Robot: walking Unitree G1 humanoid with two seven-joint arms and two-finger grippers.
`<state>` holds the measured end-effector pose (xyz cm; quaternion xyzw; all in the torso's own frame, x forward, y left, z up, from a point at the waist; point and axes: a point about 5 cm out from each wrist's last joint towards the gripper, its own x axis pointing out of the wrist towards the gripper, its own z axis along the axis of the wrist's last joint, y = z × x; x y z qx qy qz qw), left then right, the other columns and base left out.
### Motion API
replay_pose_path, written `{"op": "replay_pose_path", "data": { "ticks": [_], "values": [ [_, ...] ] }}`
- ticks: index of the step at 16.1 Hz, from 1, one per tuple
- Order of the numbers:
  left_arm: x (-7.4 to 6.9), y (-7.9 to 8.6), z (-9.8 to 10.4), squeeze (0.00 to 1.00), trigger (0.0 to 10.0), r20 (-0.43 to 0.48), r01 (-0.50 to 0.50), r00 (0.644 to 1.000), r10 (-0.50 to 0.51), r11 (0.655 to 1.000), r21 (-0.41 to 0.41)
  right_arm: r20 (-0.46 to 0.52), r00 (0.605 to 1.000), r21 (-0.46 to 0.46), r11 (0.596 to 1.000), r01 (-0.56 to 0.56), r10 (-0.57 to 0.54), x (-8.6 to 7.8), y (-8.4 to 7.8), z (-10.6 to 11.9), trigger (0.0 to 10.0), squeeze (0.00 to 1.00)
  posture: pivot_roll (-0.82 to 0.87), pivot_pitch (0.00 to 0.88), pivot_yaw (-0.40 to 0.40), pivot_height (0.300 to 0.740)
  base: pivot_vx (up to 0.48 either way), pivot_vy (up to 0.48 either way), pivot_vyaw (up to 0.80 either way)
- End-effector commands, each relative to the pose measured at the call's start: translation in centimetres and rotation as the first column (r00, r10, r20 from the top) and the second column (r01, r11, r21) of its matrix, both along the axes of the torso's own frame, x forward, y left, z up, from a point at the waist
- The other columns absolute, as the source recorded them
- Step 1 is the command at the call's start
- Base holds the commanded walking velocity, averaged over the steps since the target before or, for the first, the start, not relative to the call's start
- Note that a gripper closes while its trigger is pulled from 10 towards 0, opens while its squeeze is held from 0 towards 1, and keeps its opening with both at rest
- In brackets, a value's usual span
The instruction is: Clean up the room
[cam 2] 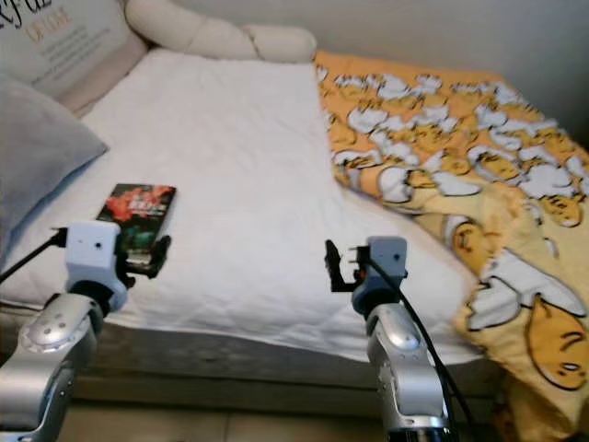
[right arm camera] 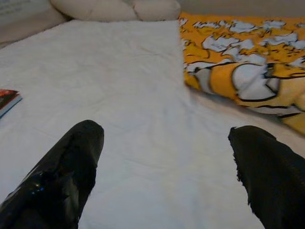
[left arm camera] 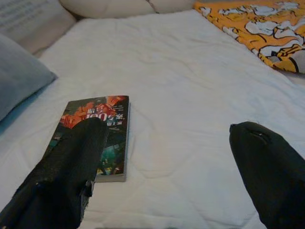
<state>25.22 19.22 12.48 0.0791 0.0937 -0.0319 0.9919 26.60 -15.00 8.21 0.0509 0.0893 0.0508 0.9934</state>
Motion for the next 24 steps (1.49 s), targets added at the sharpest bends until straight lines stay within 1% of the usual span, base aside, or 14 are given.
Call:
{"op": "replay_pose_path", "data": {
  "ticks": [1, 7, 9, 10, 11, 15, 18, 20, 22, 23, 24],
  "values": [
    [0.1, -0.7, -0.1, 0.0, 10.0, -0.003, 0.027, 1.0, -0.027, 1.0, -0.007, -0.004, 0.999, -0.016, 0.999, 0.033, -0.033, 0.0, -1.1, 0.1, 10.0, 1.0, -0.01, 0.0, -0.045, 0.74, 0.0, -0.341, 0.0],
    [0.4, -0.7, -0.2, 0.0, 10.0, 0.0, 0.026, 1.0, -0.026, 1.0, -0.01, -0.004, 1.0, -0.025, 0.999, 0.03, -0.03, 0.2, -1.2, 0.2, 10.0, 1.0, 0.0, 0.0, -0.05, 0.74, 0.0, -0.337, 0.0],
    [0.5, -0.6, -0.4, 0.0, 10.0, -0.017, 0.005, 1.0, -0.006, 0.999, -0.047, -0.009, 1.0, -0.029, 0.999, 0.028, -0.028, 0.3, -1.1, 0.1, 10.0, 1.0, -0.01, 0.0, -0.046, 0.74, 0.0, 0.0, 0.0],
    [0.7, -0.5, -0.1, 0.0, 10.0, 0.006, 0.012, 1.0, -0.012, 0.999, -0.032, -0.021, 0.999, -0.029, 0.999, 0.024, -0.024, 0.4, -0.9, 0.0, 10.0, 0.0, -0.01, 0.0, -0.046, 0.74, 0.0, 0.0, 0.0],
    [0.7, -0.5, 0.2, 0.0, 10.0, 0.03, 0.027, 0.999, -0.026, 0.999, -0.031, -0.032, 0.999, -0.053, 0.998, 0.024, -0.026, 0.6, -0.8, 0.0, 10.0, 0.0, 0.0, 0.0, -0.046, 0.74, 0.0, 0.0, 0.0],
    [0.9, -0.6, 0.3, 0.0, 10.0, 0.034, 0.032, 0.999, -0.03, 0.999, -0.036, -0.024, 1.0, -0.048, 0.999, 0.01, -0.011, 0.9, -0.6, 0.2, 10.0, 0.0, 0.0, 0.0, -0.045, 0.74, 0.0, 0.0, 0.0],
    [0.9, -0.7, 0.3, 0.0, 10.0, 0.034, 0.045, 0.998, -0.044, 0.998, -0.037, -0.02, 1.0, -0.066, 0.998, 0.002, -0.003, 1.0, -0.4, 0.3, 10.0, 0.0, 0.0, 0.0, -0.046, 0.74, 0.0, 0.0, 0.0],
    [0.9, -0.7, 0.3, 0.0, 10.0, 0.034, 0.049, 0.998, -0.048, 0.998, -0.039, -0.023, 1.0, -0.068, 0.998, 0.002, -0.003, 1.0, -0.5, 0.3, 10.0, 0.0, 0.0, 0.0, -0.046, 0.74, 0.247, 0.0, 0.0],
    [0.9, -0.7, 0.4, 0.0, 10.0, 0.037, 0.051, 0.998, -0.05, 0.998, -0.043, -0.054, 0.998, -0.061, 0.998, 0.011, -0.014, 1.0, -0.6, 0.0, 10.0, 0.0, 0.0, 0.0, -0.046, 0.74, 0.291, 0.0, -0.8],
    [1.0, -0.7, 0.4, 0.0, 10.0, 0.037, 0.051, 0.998, -0.049, 0.998, -0.043, -0.053, 0.998, -0.063, 0.998, 0.012, -0.015, 1.0, -0.6, 0.0, 10.0, 0.0, 0.0, 0.0, -0.046, 0.74, 0.296, 0.0, -0.8],
    [1.0, -0.7, 0.4, 0.0, 10.0, 0.037, 0.051, 0.998, -0.049, 0.998, -0.043, -0.048, 0.999, -0.075, 0.997, 0.011, -0.015, 1.1, -0.6, 0.1, 10.0, 0.0, 0.0, 0.0, -0.046, 0.74, 0.304, 0.0, 0.0]
  ]
}}
